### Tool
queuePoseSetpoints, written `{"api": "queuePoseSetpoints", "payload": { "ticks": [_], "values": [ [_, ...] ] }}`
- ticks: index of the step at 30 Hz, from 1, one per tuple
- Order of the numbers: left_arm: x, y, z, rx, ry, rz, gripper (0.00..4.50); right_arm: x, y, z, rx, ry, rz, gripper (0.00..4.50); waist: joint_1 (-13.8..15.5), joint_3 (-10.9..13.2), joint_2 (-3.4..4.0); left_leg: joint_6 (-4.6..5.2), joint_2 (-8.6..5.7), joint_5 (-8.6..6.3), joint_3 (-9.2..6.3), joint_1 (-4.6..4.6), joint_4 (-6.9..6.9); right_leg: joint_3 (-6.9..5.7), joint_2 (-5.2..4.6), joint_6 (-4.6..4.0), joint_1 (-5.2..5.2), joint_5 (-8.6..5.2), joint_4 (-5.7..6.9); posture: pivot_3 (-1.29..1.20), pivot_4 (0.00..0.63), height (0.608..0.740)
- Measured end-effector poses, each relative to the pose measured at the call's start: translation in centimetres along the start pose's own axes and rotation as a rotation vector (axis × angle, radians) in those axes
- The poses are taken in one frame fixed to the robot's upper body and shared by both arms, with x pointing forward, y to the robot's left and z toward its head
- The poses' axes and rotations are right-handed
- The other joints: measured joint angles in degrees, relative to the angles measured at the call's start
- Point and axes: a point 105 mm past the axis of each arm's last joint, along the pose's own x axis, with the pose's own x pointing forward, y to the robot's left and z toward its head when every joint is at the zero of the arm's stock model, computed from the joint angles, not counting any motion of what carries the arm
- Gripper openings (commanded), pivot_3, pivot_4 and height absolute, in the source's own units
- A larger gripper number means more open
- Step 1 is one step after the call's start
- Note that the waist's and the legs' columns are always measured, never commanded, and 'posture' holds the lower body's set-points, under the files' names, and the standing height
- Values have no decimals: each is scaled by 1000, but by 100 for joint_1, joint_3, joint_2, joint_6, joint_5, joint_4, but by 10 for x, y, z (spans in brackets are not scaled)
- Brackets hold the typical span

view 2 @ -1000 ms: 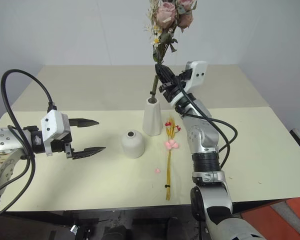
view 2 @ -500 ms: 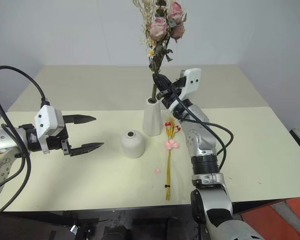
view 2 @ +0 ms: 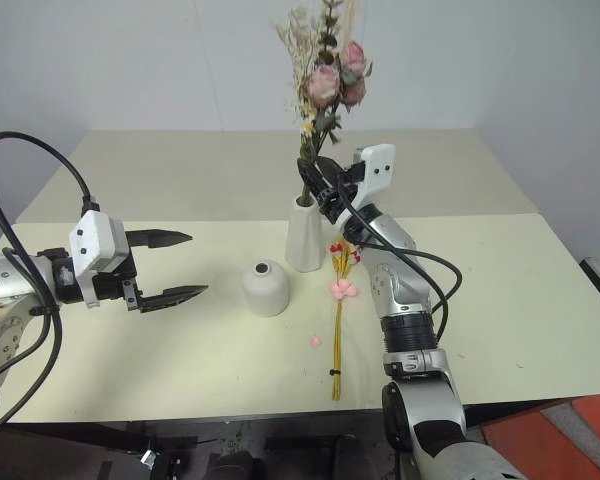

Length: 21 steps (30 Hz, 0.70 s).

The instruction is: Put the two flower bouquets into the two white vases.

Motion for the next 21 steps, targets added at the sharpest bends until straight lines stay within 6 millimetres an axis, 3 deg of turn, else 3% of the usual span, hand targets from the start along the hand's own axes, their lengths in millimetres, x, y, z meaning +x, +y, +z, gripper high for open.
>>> {"api": "queuePoseSetpoints", "payload": {
  "ticks": [3, 4, 9, 12, 17, 21],
  "values": [
    [0, 0, 0, 0, 1, 0, 4500, -10, 5, 1, -9, -7, 9, 4330, 3, 0, 0, 0, 0, 0, -2, 0, 0, -1, 0, 0, 0, 0, -1, 0, 150, 740],
    [0, 0, 0, -1, 1, 0, 4500, -12, 7, 0, -9, -6, 9, 4420, 4, 0, 0, 0, 0, 0, -2, -1, 0, 0, 0, 0, 0, 0, -1, 0, 150, 740],
    [0, 0, -1, -1, 1, 0, 4500, -36, 11, -9, -57, 68, -6, 4420, 7, 0, 0, 0, -1, 0, -2, 0, 1, 0, 0, 0, 1, -1, -1, 0, 150, 740],
    [-2, 0, -1, 0, 3, 4, 4500, -56, -4, -13, -121, 212, -80, 4420, 32, 0, 0, 0, -2, 0, -2, -2, 2, -1, -2, 0, 2, -1, -4, 0, 150, 740],
    [-17, 1, 0, -12, 1, 14, 4500, -97, -19, 1, -287, 541, -156, 4420, 30, 4, 6, 1, -1, 0, -2, -4, 0, -1, -2, -2, -2, -4, -14, 0, 150, 740],
    [-28, -2, -5, -14, 46, -8, 4500, -116, -9, 8, -153, 767, -172, 4420, -12, 3, 5, 1, 14, -1, -3, 11, -1, 2, 19, -9, 10, -8, -34, 0, 150, 740]
  ]
}}
